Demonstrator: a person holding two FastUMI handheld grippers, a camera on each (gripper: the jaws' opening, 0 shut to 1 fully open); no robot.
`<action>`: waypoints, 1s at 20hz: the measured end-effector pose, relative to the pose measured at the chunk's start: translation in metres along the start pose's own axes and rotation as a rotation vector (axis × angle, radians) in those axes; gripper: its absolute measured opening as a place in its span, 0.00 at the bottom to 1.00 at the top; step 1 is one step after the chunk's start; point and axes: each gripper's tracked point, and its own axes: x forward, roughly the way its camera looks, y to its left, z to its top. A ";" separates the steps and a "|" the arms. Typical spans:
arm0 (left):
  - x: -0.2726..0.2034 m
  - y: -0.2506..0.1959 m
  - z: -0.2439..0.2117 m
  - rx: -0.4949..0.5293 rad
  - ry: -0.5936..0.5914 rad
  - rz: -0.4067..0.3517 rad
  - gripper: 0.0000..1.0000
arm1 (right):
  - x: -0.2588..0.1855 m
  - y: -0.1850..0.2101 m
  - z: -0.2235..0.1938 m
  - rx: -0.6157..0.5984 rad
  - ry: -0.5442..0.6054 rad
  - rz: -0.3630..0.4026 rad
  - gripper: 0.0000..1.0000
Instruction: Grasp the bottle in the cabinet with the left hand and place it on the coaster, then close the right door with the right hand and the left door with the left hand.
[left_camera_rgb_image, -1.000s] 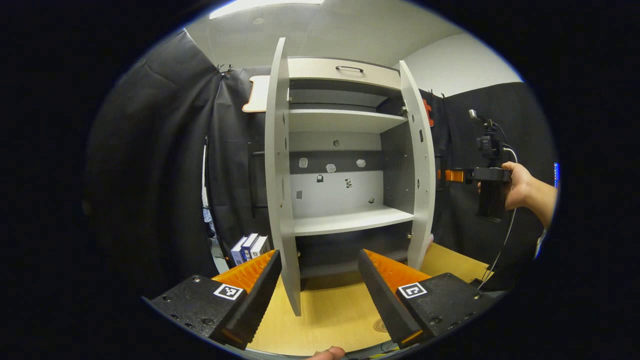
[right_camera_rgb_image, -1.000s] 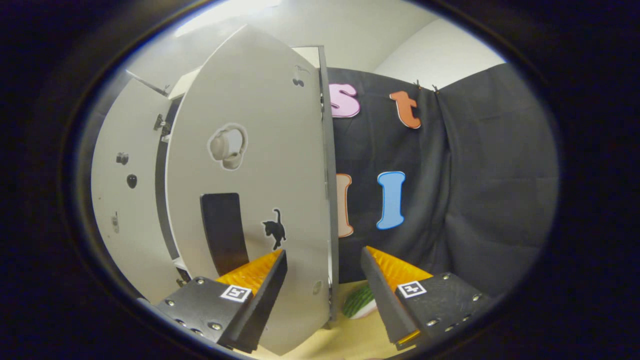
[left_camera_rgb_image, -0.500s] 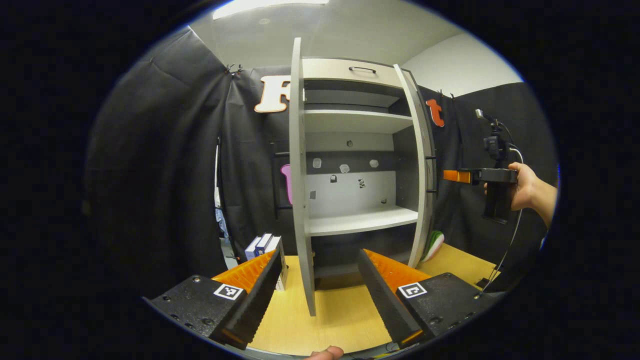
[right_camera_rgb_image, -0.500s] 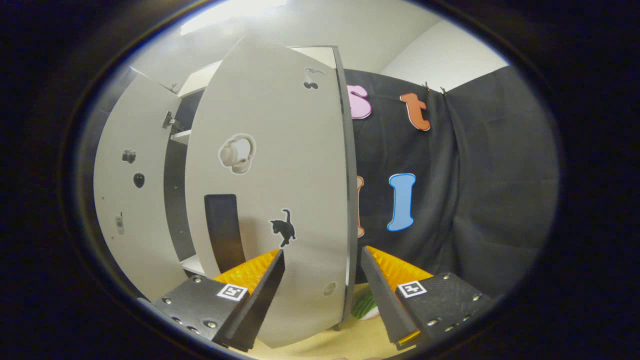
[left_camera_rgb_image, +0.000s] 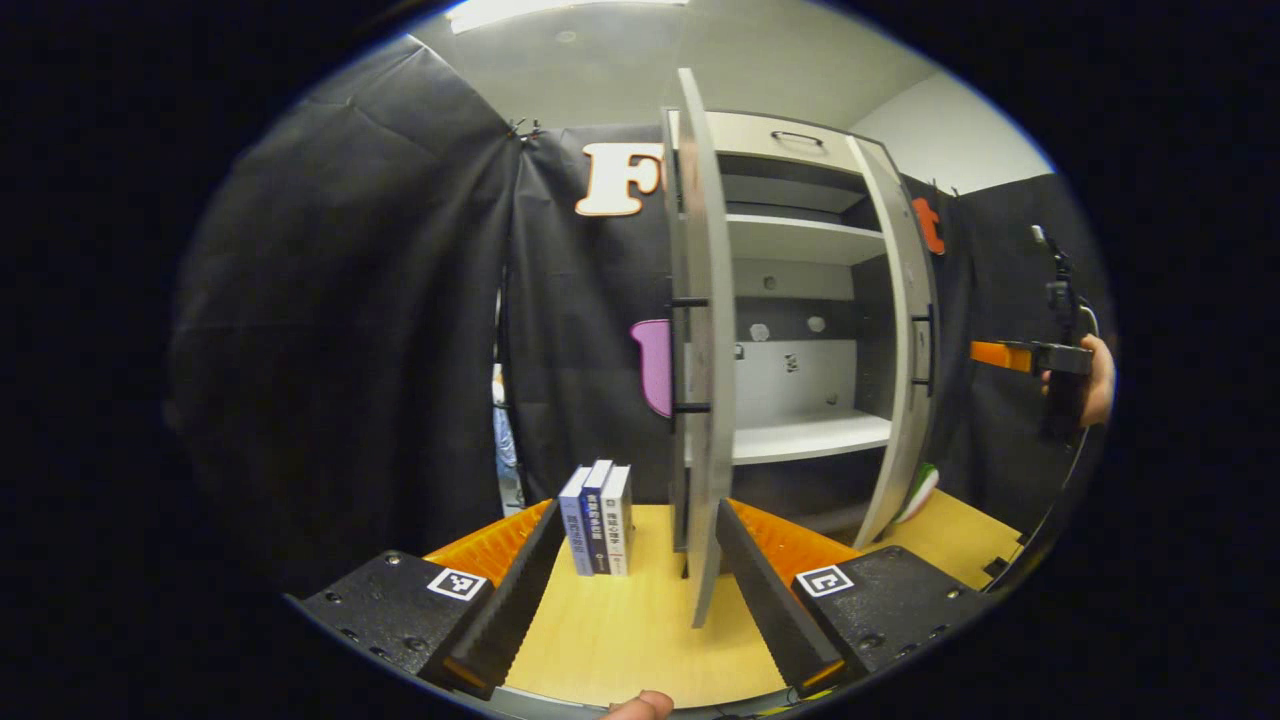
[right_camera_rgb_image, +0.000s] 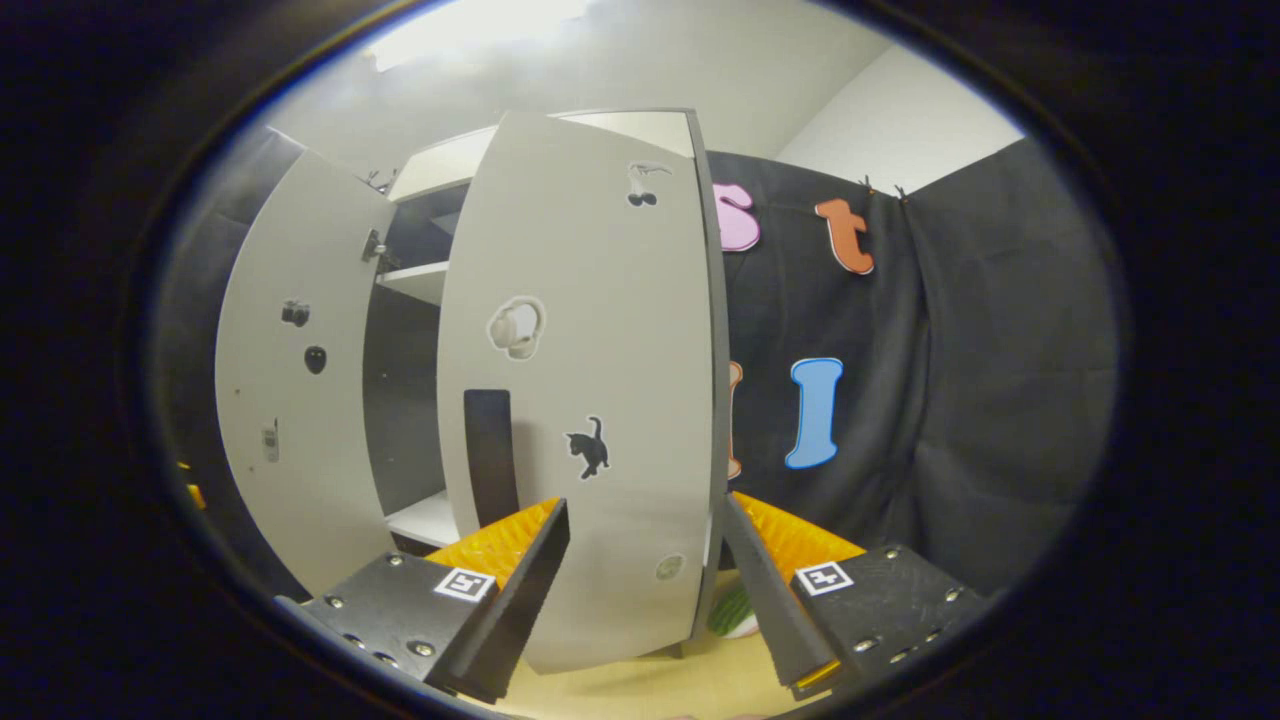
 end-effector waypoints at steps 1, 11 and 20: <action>0.001 0.007 -0.003 -0.001 0.023 0.001 0.97 | -0.005 0.001 0.000 -0.008 -0.001 0.012 0.96; 0.057 0.083 0.052 -0.004 -0.019 0.123 0.97 | -0.064 0.023 0.004 0.018 0.010 0.111 0.91; 0.118 0.074 0.097 -0.028 -0.062 0.129 0.93 | -0.099 0.015 0.004 0.058 0.043 0.100 0.94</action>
